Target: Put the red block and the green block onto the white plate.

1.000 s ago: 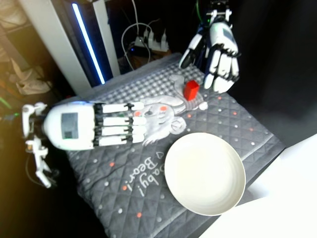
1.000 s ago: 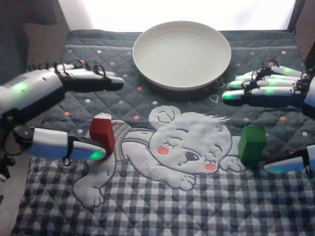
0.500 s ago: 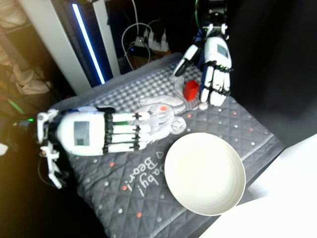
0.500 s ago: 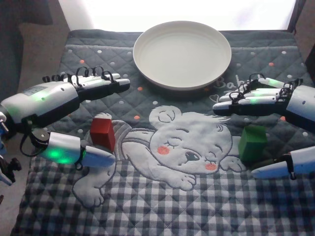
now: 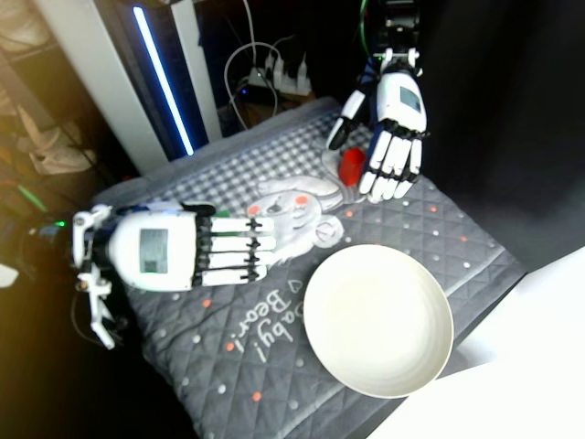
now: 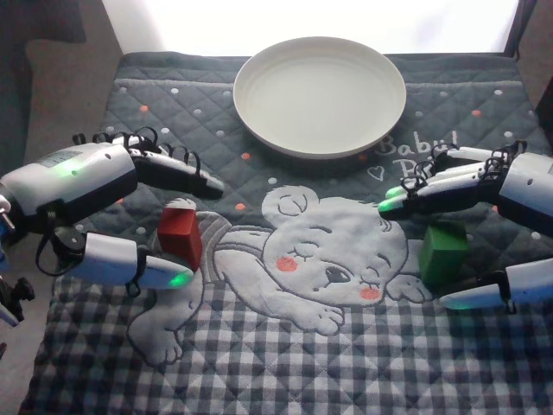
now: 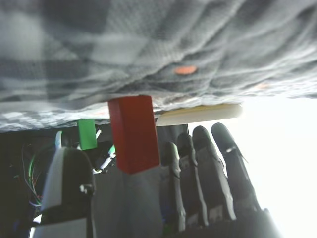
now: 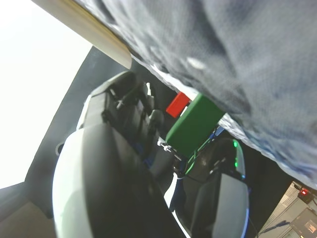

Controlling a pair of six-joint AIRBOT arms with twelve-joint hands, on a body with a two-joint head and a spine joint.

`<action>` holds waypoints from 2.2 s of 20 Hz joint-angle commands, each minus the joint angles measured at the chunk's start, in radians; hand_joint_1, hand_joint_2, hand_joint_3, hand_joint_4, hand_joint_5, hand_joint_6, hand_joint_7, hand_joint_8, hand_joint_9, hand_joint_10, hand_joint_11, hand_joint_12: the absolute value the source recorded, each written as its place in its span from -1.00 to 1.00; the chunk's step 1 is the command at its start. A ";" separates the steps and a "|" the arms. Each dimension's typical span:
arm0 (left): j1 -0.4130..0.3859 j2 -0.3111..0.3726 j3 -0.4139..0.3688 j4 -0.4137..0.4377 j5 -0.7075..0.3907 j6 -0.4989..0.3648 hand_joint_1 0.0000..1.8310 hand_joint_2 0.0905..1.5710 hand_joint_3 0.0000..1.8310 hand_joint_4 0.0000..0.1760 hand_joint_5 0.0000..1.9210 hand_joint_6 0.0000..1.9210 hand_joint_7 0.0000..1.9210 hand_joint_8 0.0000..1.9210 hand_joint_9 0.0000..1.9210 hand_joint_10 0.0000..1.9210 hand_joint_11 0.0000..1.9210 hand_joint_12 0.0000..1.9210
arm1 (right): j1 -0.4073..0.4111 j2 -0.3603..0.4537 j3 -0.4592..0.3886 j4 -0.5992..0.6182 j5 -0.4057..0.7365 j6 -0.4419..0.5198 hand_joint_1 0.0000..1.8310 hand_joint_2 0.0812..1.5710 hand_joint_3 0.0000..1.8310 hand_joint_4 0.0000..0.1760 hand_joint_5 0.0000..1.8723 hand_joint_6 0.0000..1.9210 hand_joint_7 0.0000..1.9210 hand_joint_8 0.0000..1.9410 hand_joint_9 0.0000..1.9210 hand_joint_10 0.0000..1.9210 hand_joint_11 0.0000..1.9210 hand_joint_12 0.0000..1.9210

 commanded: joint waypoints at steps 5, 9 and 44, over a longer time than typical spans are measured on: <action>-0.009 -0.009 0.005 -0.019 -0.119 -0.004 0.09 0.24 -1.00 -1.00 -0.02 -0.98 0.01 -0.97 -0.07 -0.93 -0.65 0.21 | 0.009 0.002 0.002 0.034 0.113 0.009 0.27 0.19 -1.00 -1.00 -0.12 -1.00 -0.17 -0.99 -0.09 -0.97 -0.46 0.02; -0.009 -0.013 0.005 -0.018 -0.121 -0.005 0.37 0.41 -1.00 -1.00 0.12 -0.42 -0.10 0.47 -0.10 0.38 -0.29 0.84 | 0.009 -0.003 0.002 0.034 0.113 0.009 0.49 0.33 -1.00 -1.00 0.07 -0.29 0.20 -0.27 0.08 0.00 -0.21 0.30; -0.474 -0.475 0.579 -0.029 0.130 -0.012 -0.03 0.14 -1.00 -0.65 -0.71 -1.00 -0.63 -1.00 -0.60 -1.00 -0.92 0.07 | 0.462 -0.324 0.466 0.098 -0.179 -0.089 -0.17 0.24 -1.00 -0.42 -0.79 -1.00 -0.84 -0.98 -0.89 -0.93 -1.00 -0.49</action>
